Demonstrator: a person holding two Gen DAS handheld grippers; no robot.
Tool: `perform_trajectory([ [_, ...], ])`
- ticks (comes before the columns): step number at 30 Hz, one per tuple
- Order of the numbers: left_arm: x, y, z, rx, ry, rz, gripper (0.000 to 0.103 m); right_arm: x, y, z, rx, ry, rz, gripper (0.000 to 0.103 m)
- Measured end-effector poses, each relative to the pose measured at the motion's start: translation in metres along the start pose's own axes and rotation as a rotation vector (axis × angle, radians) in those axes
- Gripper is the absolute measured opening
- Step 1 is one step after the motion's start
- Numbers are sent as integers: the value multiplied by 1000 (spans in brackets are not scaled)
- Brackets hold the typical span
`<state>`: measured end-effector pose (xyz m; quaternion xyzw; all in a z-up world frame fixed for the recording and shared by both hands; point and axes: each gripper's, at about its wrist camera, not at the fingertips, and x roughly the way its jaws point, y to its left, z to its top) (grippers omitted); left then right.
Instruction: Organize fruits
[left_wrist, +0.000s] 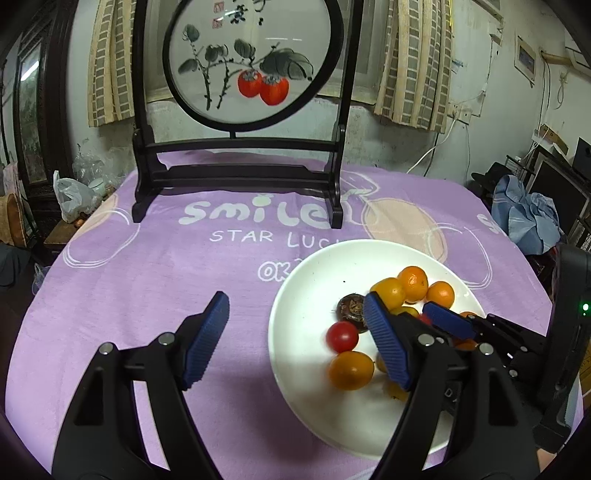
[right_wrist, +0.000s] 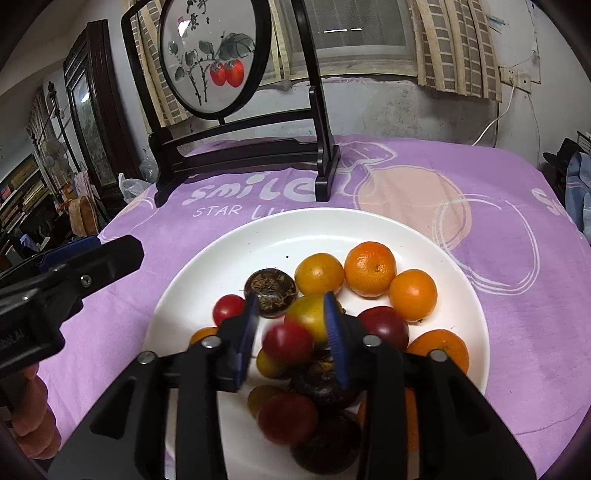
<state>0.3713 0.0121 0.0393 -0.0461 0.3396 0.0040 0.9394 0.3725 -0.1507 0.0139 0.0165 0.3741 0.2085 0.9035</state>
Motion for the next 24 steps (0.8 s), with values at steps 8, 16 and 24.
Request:
perform_trajectory([
  [8,-42,13,-12,-24,-47,23,94,-77,10,-13,-25,-101,5,78],
  [16,-79,19,-69,0,-27,24,97,-124,29,-79,-124,-82,-1,102],
  [24,-106,7,-124,67,7,12,98,-155,27,-136,-134,-56,10,102],
])
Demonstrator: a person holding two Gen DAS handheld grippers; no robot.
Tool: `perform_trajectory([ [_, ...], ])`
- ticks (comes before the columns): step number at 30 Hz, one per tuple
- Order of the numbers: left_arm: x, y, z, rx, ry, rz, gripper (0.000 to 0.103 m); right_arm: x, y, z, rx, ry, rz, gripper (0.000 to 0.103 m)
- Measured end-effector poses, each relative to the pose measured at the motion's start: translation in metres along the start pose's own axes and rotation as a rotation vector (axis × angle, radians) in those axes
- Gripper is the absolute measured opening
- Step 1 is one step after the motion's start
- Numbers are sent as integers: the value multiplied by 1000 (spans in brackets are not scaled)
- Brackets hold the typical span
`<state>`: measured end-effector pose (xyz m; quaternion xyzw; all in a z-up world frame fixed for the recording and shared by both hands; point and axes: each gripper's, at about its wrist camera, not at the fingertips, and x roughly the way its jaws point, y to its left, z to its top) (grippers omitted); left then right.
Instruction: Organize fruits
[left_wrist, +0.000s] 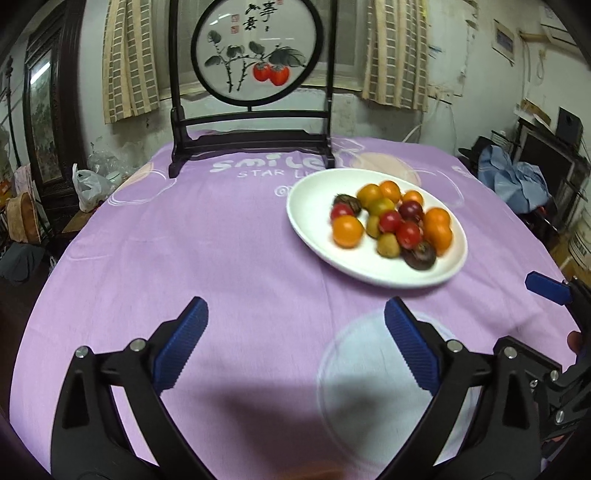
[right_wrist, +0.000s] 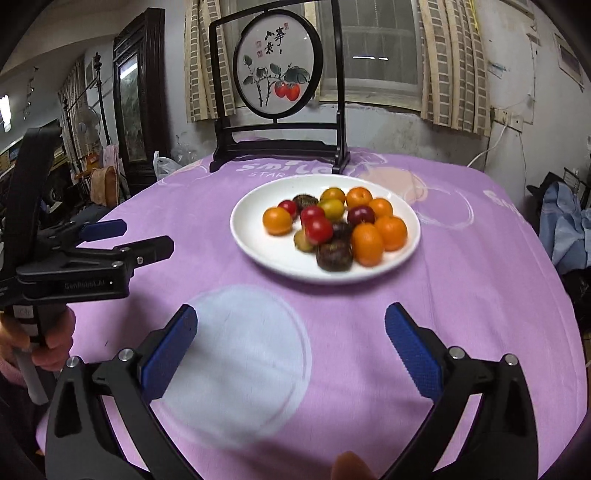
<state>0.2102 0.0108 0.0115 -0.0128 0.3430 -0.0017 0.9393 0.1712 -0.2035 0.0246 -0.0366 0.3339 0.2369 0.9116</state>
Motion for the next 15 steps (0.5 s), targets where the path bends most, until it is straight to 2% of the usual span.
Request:
perform_trajectory([
  [4,-1,-6,-10,26,19,-1,99,-1,-1,-8,16,16,-8,102],
  [8,-1,-13,-12,74,15,48,99,1,-6,-8,37,18,-17,102],
  [15,-3,-16,-11,92,12,42,99,3,-7,-10,35,32,-30,102],
])
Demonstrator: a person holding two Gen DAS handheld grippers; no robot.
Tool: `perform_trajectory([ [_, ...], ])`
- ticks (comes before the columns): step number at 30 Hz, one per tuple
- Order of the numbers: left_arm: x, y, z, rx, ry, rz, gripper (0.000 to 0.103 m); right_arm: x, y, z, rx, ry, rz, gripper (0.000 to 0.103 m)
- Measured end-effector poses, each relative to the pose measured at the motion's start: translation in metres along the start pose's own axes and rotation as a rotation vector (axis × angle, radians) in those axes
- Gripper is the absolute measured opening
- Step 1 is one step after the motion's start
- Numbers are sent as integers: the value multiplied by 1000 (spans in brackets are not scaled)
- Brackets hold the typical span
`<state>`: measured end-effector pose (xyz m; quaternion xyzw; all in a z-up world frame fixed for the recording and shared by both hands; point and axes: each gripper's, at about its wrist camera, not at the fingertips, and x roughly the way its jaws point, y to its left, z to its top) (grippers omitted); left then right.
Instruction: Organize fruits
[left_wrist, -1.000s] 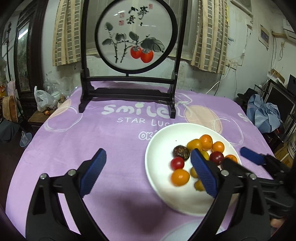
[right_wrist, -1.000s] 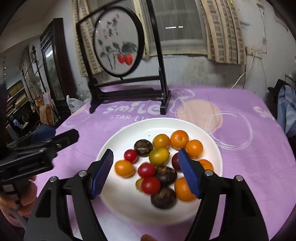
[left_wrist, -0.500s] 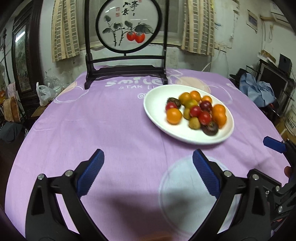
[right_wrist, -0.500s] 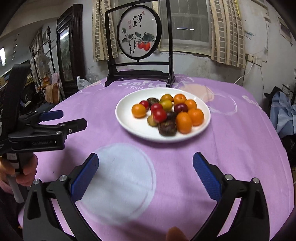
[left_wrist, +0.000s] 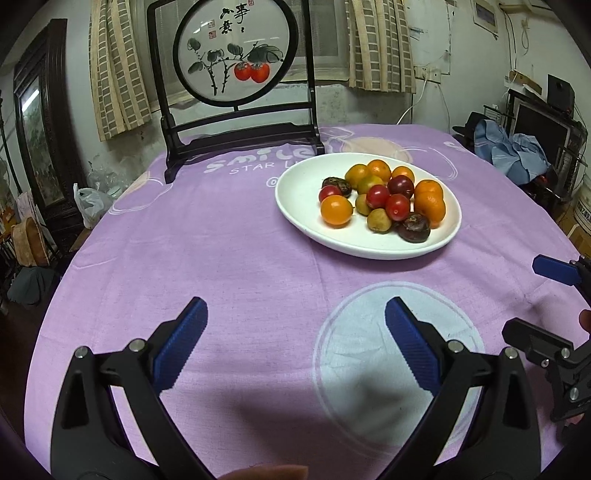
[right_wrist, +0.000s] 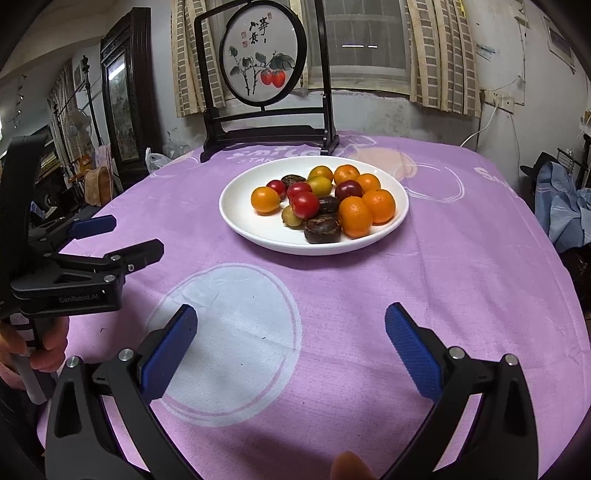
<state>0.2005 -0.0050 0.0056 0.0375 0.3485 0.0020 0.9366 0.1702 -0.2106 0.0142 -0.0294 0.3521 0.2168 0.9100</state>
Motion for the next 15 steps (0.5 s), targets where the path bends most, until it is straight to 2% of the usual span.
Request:
perform_trajectory([
  [15,1,1,0,-11,5,2,99,0,0,0,-1,-3,1,102],
])
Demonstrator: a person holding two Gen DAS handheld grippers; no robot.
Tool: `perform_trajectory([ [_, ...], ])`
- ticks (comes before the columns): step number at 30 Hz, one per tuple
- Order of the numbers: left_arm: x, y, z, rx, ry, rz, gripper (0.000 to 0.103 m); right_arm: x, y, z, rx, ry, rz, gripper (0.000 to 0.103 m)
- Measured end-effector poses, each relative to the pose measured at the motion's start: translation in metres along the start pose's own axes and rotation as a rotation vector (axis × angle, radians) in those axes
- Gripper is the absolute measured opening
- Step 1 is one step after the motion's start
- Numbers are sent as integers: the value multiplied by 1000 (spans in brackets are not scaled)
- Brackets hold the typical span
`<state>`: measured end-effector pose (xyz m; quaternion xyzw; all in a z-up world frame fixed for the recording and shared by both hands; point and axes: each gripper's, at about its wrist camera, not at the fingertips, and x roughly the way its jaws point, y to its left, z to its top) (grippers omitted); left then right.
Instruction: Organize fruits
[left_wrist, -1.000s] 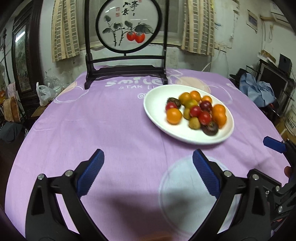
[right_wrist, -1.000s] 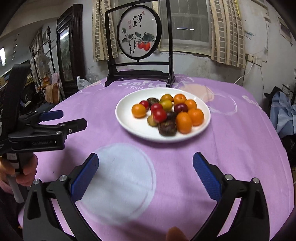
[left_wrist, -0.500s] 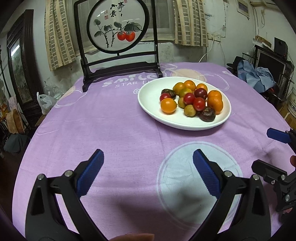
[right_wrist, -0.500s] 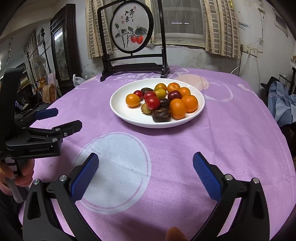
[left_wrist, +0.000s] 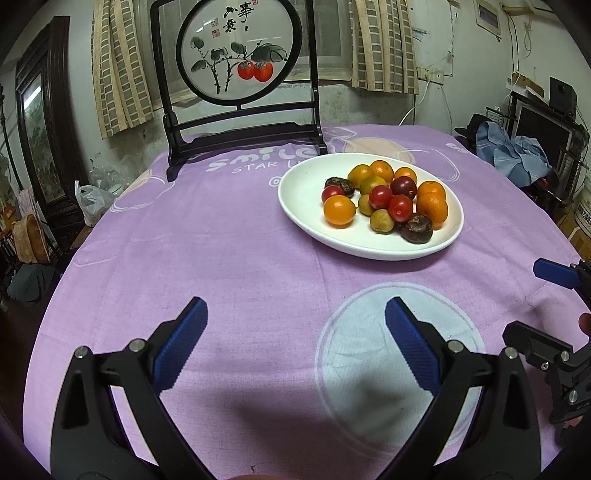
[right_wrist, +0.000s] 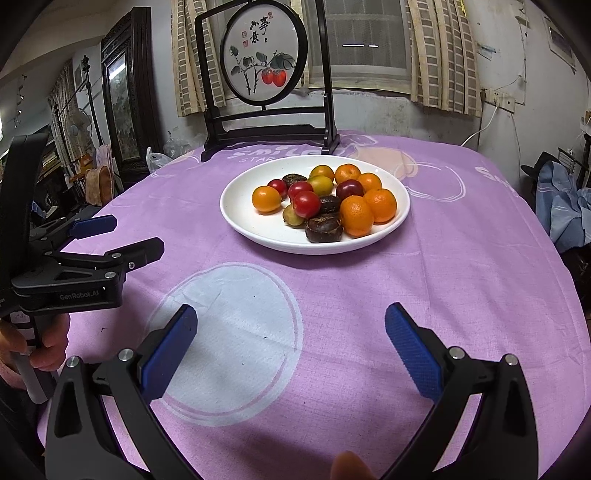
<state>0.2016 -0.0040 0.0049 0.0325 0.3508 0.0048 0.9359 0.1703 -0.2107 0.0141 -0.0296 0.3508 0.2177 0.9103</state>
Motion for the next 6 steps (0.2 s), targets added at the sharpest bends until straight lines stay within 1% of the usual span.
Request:
perform_trajectory([
  [6,1,2,1,-9,-1,4,99,0,0,0,2,2,-1,102],
])
